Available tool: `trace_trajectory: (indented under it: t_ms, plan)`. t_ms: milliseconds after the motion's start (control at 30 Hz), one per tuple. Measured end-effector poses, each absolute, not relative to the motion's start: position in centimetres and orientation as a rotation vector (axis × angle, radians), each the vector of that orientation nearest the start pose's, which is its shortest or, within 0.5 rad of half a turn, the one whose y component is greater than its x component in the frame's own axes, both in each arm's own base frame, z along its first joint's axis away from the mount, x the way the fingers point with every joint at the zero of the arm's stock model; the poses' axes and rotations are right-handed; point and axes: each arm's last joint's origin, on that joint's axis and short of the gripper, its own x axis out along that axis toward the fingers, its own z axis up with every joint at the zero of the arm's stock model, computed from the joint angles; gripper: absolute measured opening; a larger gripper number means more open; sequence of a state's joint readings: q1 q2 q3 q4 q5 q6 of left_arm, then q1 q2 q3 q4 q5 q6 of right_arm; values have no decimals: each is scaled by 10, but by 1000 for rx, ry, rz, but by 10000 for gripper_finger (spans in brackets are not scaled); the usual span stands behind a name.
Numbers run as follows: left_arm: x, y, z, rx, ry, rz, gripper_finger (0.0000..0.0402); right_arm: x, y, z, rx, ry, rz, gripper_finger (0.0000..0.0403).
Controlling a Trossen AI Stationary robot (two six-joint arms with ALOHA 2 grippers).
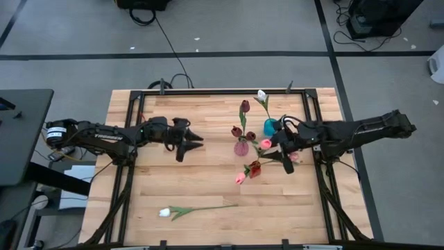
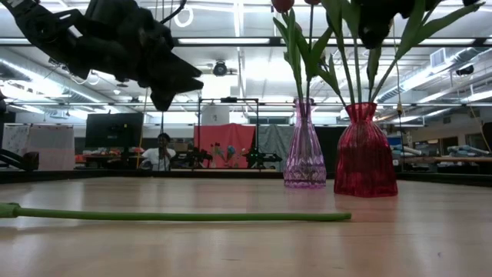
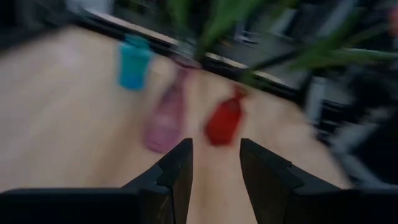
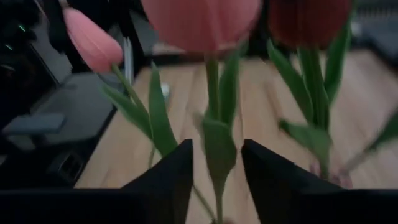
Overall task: Sort flowers into vase by color
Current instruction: Put the pink flower into the red vase, then put the white flowers into the blue vase
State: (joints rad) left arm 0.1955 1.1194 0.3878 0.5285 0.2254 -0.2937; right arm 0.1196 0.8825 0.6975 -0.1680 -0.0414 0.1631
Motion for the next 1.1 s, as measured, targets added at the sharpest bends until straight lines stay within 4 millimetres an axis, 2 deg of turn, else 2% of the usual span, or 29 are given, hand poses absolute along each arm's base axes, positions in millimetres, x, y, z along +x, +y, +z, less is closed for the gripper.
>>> trace_trajectory:
  t_ms: [133, 333, 467, 667, 867, 1100]
  plan:
    - [220, 27, 203, -440, 273, -153, 137, 186, 23, 311, 179, 475, 89, 181]
    - [229, -12, 205, -374, 575, -149, 137, 173, 20, 352, 174, 492, 79, 196]
    - [232, -38, 223, -303, 628, -167, 137, 168, 19, 378, 179, 415, 83, 195]
    - [231, -72, 237, -366, 651, -210, 137, 155, 17, 406, 168, 383, 61, 194]
    - [239, -115, 220, -346, 733, -163, 137, 147, 14, 430, 123, 287, 25, 194]
    - [262, -159, 201, -313, 954, -108, 137, 147, 12, 435, 77, 249, -52, 194]
